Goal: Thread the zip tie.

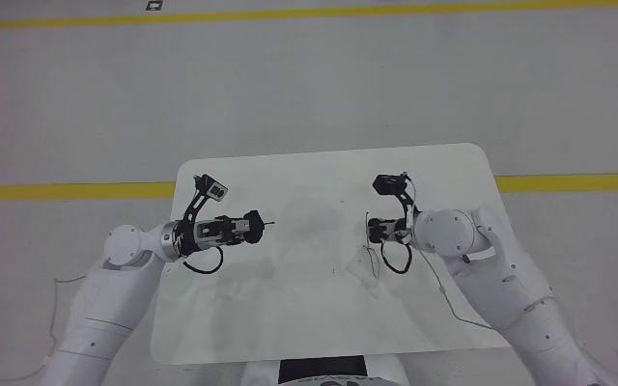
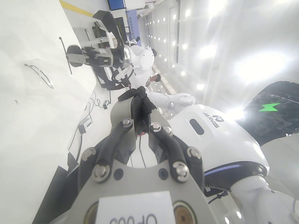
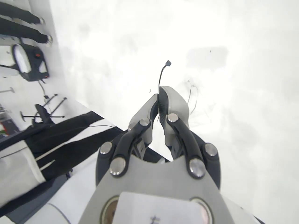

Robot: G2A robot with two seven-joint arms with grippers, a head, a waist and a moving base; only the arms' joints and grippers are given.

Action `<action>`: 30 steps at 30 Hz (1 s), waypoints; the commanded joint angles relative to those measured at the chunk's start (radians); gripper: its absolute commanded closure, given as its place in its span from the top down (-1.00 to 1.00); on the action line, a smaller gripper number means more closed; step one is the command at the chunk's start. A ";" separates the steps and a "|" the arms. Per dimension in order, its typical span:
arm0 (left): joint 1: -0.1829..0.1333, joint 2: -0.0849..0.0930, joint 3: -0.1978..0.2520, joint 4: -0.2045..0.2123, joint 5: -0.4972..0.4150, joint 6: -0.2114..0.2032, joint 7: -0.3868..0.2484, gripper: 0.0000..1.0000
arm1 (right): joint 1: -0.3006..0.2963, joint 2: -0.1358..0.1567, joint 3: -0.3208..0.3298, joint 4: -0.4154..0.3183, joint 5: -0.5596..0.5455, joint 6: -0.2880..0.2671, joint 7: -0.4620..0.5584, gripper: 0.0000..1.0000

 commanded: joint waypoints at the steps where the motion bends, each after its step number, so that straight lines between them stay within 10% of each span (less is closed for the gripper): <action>1: 0.000 0.000 0.000 0.000 0.000 0.000 0.000 -1.00 | -0.032 0.001 0.035 -0.030 0.052 -0.006 -0.045 -1.00; 14: 0.000 0.000 0.000 0.000 0.000 0.000 0.000 -1.00 | -0.171 -0.007 0.144 -0.142 0.330 -0.092 -0.326 -1.00; 22: 0.000 0.000 0.000 0.000 0.000 0.000 0.000 -1.00 | -0.171 -0.007 0.144 -0.142 0.330 -0.092 -0.326 -1.00; 30: 0.019 -0.003 0.003 -0.004 0.000 -0.002 0.071 -1.00 | -0.296 -0.029 0.150 -0.235 0.388 -0.072 -0.715 -1.00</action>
